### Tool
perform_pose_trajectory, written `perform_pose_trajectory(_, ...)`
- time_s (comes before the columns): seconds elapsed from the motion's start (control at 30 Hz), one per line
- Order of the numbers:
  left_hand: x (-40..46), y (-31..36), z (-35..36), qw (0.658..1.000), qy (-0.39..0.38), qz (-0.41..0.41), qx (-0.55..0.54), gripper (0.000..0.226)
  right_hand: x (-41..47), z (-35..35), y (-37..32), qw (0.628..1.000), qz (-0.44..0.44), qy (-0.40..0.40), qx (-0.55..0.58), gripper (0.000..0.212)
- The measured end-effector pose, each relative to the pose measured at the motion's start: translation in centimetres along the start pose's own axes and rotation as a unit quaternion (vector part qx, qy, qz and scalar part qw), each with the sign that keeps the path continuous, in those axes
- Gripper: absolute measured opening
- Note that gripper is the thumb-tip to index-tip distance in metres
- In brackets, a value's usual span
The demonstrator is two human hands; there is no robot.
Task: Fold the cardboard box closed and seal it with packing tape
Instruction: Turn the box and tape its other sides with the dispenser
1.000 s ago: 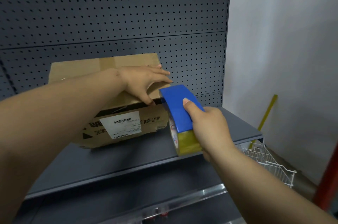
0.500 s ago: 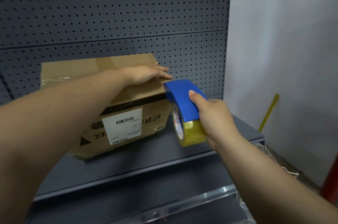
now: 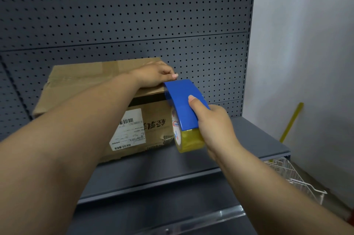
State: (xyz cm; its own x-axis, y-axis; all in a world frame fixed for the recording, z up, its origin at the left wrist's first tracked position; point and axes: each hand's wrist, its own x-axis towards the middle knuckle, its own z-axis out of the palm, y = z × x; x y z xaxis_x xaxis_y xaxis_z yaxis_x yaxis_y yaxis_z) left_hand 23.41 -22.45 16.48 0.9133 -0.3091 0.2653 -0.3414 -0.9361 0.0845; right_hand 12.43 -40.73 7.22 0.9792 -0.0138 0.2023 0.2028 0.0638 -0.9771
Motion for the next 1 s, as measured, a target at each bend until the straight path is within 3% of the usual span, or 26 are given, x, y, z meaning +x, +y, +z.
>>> perform_pose_trajectory(0.1, 0.4, -0.5, 0.3, 1.000, -0.002, -0.002, 0.001, 0.015, -0.1, 0.5, 0.9, 1.000, -0.011, 0.008, -0.002, 0.036)
perform_pose_trajectory(0.23, 0.8, -0.4, 0.9, 1.000, 0.008, -0.003, 0.006, 0.017, -0.6, 0.7, 2.1, 0.999, -0.021, 0.013, 0.022, 0.058)
perform_pose_trajectory(0.47, 0.9, 0.4, 1.2, 1.000, 0.010, 0.002, 0.008, 0.021, -1.1, 0.5, 2.5, 0.999, -0.028, 0.026, 0.003, 0.038)
perform_pose_trajectory(0.7, 1.3, 0.4, 1.3, 1.000, 0.004, -0.001, 0.027, 0.021, -1.8, 0.4, 3.9, 1.000, -0.010, 0.021, 0.011, 0.061)
perform_pose_trajectory(1.0, 1.0, 1.0, 1.2, 0.999, 0.008, -0.005, 0.031, 0.022, -2.8, -0.3, 4.3, 1.000, 0.003, 0.011, 0.029, 0.065)
